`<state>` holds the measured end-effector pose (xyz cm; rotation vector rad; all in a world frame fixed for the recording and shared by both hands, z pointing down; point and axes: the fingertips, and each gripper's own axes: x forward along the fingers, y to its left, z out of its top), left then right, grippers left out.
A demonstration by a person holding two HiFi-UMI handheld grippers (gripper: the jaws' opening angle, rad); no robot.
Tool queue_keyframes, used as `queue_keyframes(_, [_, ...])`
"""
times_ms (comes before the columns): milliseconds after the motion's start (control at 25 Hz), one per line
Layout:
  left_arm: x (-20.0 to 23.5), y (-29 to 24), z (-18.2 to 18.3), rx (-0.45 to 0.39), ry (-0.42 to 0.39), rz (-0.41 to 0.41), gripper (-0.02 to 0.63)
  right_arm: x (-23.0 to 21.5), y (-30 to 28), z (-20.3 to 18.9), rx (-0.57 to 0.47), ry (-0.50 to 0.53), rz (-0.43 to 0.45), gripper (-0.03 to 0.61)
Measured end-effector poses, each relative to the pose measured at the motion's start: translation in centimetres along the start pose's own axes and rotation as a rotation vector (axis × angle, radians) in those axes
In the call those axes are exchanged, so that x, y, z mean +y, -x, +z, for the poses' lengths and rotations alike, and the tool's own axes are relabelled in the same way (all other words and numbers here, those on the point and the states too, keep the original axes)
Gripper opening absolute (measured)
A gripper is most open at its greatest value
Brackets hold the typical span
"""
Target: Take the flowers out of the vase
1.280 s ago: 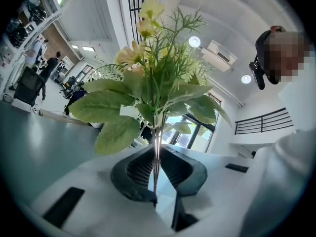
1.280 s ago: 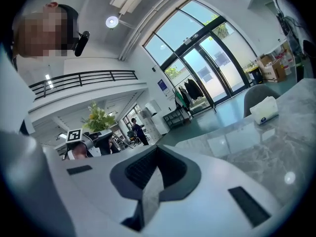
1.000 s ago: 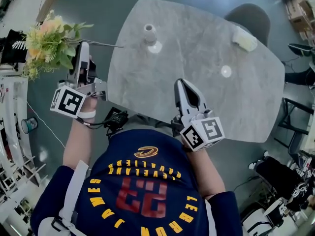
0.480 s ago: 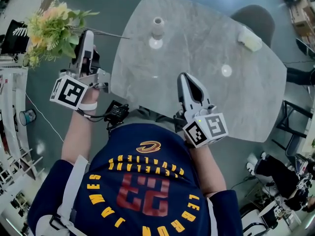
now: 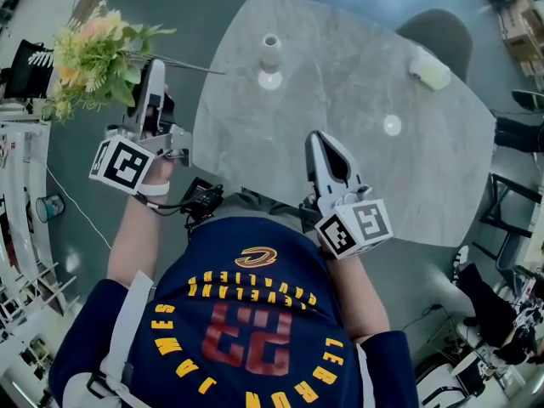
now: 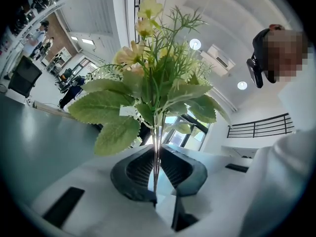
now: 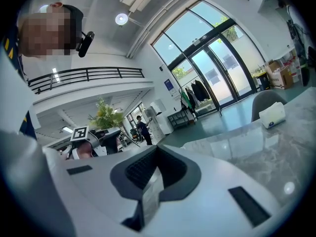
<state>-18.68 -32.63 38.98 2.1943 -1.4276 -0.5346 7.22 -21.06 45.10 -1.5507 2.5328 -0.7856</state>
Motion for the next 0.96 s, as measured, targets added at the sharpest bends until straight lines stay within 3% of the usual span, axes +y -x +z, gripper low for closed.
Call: queue_keyframes(960, [0.3,0.1,0.0,0.023,0.005,-0.021,0.041,1.3,0.0,-1.0,-0.004,-0.013,-0.013,0.006])
